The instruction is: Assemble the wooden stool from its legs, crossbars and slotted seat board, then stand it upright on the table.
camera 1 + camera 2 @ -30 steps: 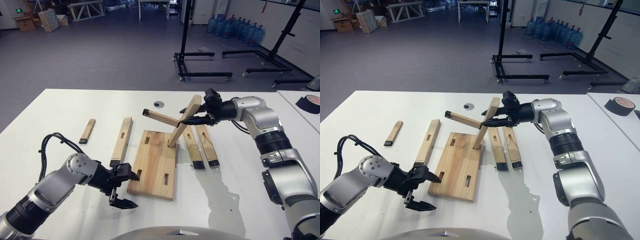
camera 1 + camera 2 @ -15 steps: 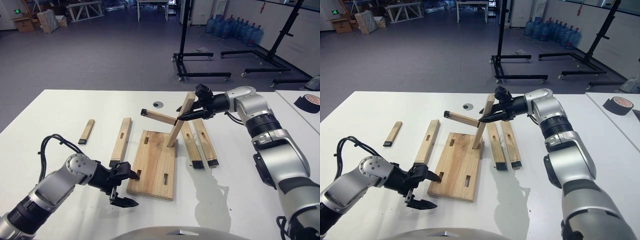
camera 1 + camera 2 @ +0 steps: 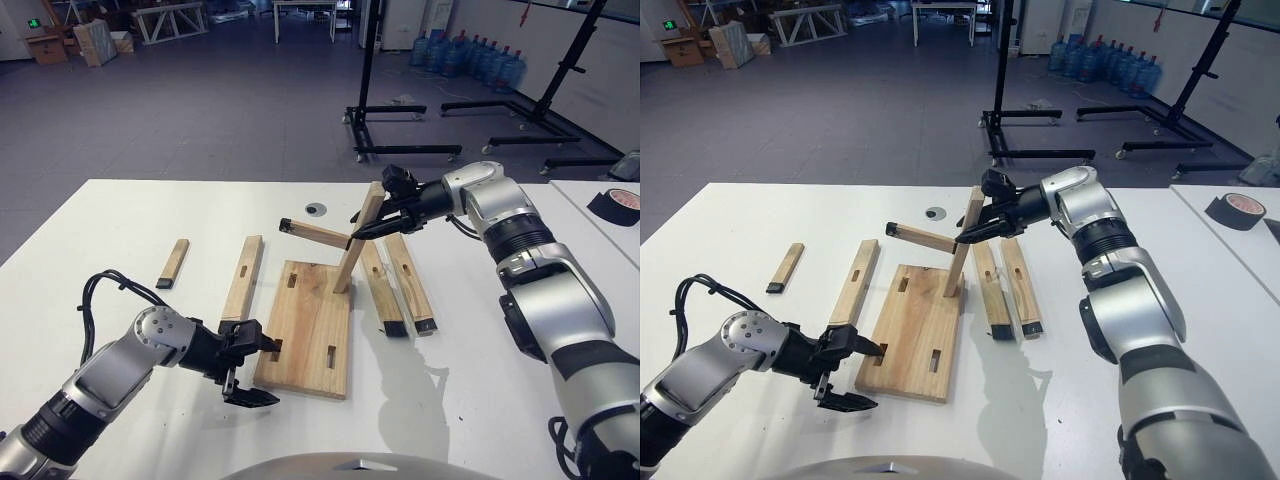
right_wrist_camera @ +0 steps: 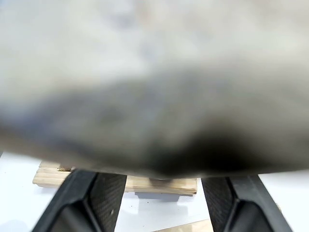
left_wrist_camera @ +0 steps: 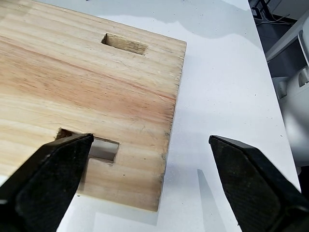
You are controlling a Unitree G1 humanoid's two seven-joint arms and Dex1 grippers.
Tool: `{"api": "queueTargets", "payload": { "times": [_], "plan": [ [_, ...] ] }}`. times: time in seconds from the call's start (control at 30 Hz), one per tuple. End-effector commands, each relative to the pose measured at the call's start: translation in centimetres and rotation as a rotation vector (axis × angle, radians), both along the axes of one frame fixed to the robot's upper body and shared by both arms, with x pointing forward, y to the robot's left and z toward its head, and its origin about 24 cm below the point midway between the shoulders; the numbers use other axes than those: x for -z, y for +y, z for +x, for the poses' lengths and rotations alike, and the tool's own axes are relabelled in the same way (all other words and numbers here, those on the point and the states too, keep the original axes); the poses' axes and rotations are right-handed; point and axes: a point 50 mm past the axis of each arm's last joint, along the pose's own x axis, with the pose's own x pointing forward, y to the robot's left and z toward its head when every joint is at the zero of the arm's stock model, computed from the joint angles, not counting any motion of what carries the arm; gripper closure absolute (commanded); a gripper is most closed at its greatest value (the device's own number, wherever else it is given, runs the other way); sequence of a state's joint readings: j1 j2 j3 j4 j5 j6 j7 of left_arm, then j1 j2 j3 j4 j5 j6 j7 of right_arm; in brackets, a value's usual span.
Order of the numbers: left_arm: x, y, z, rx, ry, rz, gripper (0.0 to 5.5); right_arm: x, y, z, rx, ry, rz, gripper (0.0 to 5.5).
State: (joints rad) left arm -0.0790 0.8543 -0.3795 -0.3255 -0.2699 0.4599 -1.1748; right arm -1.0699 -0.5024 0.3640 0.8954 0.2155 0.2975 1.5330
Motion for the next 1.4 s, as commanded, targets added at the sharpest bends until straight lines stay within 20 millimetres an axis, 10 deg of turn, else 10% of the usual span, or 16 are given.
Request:
{"api": "queueTargets", "payload": {
  "times": [0.03, 0.3, 0.73, 0.93, 1.13, 1.4],
  "plan": [
    [1.1, 0.1, -0.1, -0.025, 0.01, 0.05, 1.09, 6.4, 0.6, -1.5, -0.017, 0.104, -0.192, 3.46],
    [1.1, -0.1, -0.1, -0.014, 0.01, 0.05, 1.09, 5.8, 0.7, -1.1, 0.014, 0.089, -0.172, 3.46],
    [0.8, -0.1, 0.0, -0.002, 0.007, 0.054, 1.09, 4.1, -0.2, -0.9, 0.031, 0.05, -0.067, 0.94],
    [0.7, 0.0, -0.2, -0.004, 0.005, 0.062, 1.09, 4.5, -2.9, -2.2, 0.068, 0.017, -0.097, 0.75],
    [-1.8, 0.1, 0.1, -0.173, -0.059, -0.117, 1.09, 5.2, -7.2, -5.8, 0.427, -0.085, -0.103, 0.75],
    [-5.6, -0.3, -0.1, -0.487, -0.208, -0.416, 1.09, 10.1, -4.7, -10.0, 1.103, -0.16, -0.12, 0.75]
  ]
}}
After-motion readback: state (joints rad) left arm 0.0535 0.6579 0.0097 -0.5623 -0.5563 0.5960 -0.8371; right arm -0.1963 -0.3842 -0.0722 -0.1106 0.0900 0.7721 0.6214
